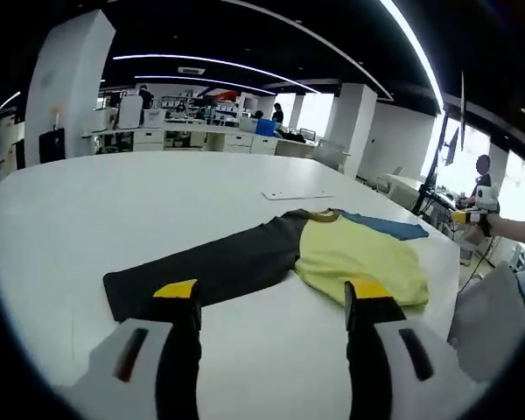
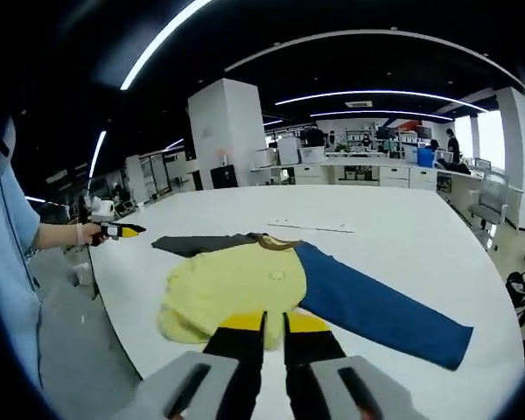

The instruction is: Fold the garment on the visible template until the final outline fits inside the template.

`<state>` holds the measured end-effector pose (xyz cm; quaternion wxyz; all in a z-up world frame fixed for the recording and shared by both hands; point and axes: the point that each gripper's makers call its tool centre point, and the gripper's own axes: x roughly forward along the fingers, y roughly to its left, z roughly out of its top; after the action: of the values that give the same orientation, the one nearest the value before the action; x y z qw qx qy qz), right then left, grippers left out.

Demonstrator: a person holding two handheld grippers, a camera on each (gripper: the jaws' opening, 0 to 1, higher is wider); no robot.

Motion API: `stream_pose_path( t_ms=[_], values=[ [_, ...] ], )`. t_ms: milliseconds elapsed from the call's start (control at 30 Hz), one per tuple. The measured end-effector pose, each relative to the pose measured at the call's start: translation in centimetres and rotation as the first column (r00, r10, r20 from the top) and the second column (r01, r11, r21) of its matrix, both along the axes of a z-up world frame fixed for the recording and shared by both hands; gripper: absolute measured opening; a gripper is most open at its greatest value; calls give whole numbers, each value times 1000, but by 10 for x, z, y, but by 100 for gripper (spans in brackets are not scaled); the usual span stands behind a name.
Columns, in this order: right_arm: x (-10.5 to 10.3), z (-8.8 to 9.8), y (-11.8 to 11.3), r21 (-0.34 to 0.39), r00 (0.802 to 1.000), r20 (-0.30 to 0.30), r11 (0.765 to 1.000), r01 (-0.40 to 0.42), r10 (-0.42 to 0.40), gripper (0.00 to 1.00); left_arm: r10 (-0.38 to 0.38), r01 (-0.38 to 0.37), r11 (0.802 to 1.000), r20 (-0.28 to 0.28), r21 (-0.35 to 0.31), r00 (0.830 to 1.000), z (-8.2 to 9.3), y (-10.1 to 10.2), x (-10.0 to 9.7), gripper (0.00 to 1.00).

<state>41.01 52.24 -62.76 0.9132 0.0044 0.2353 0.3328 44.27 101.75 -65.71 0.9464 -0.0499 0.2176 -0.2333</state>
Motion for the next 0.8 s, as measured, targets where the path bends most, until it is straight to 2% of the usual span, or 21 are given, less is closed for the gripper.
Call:
stream_pose_path(
  t_ms=[67, 133, 233, 367, 433, 500, 567, 600, 800],
  values=[
    [0, -1, 0, -8, 1000, 18, 1000, -3, 3, 29, -18, 18, 1000, -3, 5, 1000, 0, -5, -3, 64],
    [-3, -5, -1, -13, 1000, -3, 1000, -13, 13, 39, -39, 39, 999, -6, 22, 999, -1, -16, -10, 64],
    [-5, -10, -2, -22, 1000, -8, 999, -24, 24, 59, -59, 59, 998, -13, 21, 998, -2, -27, -17, 65],
    [-7, -13, -2, -33, 999, -5, 999, -32, 32, 92, -76, 77, 997, -24, 14, 997, -3, -33, -23, 66],
    [-9, -18, -4, -39, 999, -29, 998, -43, 42, 97, -85, 85, 996, -33, 13, 996, -4, -36, -25, 66],
    [-10, -18, -4, -40, 999, -24, 998, -50, 49, 98, -94, 94, 995, -33, 11, 995, -5, -40, -27, 67],
    [-13, -24, -5, -52, 997, -58, 997, -55, 52, 99, -111, 112, 994, -40, 16, 993, -6, -45, -31, 68],
    [-12, -24, -5, -56, 997, -43, 997, -59, 57, 100, -129, 130, 991, -43, 23, 991, -8, -48, -32, 69],
    [-11, -30, -7, -61, 996, -53, 996, -69, 66, 99, -184, 187, 981, -60, 42, 981, -16, -63, -41, 76]
  ],
)
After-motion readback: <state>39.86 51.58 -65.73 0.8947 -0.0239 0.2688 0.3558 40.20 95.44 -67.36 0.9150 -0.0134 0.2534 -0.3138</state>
